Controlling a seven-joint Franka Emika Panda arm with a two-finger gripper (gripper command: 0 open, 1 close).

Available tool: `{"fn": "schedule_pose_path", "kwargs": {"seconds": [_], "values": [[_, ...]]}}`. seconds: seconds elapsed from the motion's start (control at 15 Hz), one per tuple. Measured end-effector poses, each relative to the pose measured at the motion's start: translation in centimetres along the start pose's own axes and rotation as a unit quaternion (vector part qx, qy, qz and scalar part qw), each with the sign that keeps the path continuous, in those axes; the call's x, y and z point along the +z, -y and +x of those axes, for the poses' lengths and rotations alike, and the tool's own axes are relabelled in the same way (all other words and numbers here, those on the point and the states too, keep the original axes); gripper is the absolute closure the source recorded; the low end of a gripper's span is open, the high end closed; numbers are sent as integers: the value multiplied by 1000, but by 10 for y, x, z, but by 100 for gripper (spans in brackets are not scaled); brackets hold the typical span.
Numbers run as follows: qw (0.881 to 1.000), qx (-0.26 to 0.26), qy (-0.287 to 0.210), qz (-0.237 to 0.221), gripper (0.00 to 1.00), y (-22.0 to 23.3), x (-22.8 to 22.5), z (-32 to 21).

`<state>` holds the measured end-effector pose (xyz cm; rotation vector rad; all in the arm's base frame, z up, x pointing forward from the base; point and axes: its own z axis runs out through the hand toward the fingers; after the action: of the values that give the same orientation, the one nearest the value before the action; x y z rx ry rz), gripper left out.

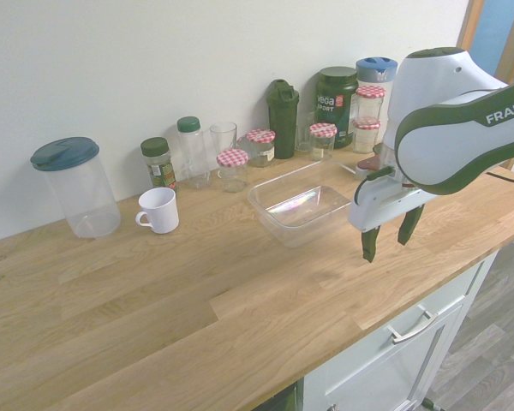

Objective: Put the cereal into the container

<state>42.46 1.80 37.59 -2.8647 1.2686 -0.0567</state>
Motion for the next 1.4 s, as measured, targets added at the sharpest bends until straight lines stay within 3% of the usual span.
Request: {"fn": "schedule_pose_path", "kwargs": {"seconds": [0.33,0.87,1.4], "values": [[1000,19,-14,15,0,8,-8,2],[992,85,-82,40,0,-20,-89,95],[980,171,-95,36,0,-43,-46,204]]}}
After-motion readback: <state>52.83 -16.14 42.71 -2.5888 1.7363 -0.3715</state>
